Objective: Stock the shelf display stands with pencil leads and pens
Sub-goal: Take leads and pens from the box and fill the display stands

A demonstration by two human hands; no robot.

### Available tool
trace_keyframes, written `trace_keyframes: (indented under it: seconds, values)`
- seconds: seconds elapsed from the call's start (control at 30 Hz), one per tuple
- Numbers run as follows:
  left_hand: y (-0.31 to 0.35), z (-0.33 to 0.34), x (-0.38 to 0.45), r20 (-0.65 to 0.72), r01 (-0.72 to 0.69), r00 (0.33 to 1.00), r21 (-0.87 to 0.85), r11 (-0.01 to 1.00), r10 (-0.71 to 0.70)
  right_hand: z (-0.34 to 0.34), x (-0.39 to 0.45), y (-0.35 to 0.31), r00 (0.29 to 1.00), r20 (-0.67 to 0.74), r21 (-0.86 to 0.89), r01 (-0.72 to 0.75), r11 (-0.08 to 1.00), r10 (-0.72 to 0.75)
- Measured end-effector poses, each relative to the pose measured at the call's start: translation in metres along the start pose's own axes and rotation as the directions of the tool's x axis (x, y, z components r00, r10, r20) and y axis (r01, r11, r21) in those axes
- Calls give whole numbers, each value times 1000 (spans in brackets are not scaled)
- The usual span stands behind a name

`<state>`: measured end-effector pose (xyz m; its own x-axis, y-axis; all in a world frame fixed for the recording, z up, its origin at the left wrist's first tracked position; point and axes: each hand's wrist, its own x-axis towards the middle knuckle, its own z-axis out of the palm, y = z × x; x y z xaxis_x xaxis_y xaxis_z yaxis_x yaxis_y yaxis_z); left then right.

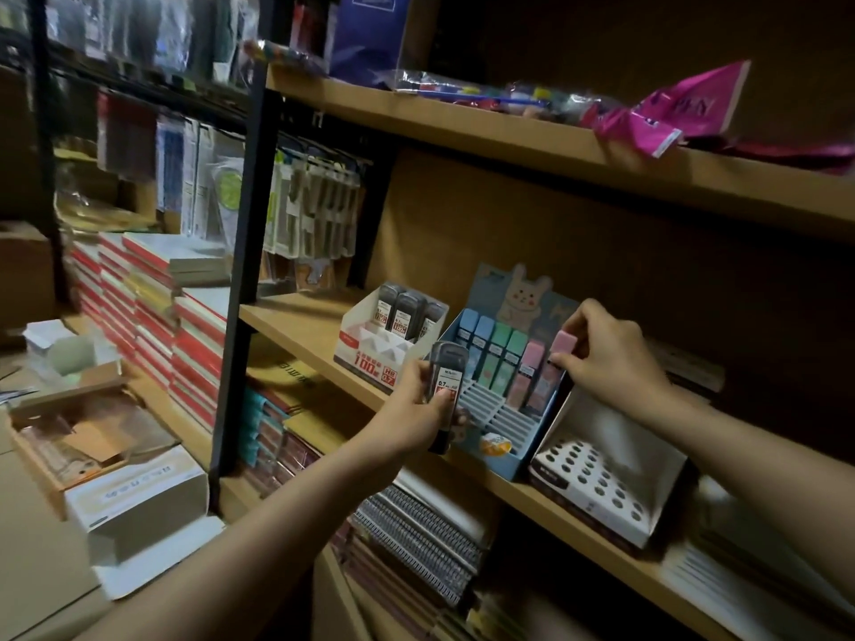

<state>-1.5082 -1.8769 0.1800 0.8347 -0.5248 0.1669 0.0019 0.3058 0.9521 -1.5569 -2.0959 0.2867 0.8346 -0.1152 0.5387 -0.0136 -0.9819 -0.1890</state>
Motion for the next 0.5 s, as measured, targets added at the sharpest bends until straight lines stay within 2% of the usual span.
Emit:
trace_keyframes:
  seconds: [0.1,0.3,0.5]
  values:
    - [-5,0,0,23,25,999,39,999,-26,8,-2,6,1000,-4,-2,14,1000,-14]
    - [-16,-2,3,-38,54,998,111,992,-50,15,-2,12,999,0,-11,44,999,-44]
    - [-24,-5,1,-59,41,998,144,989,-33,19,-1,14,1000,30,-19,1,1000,-1]
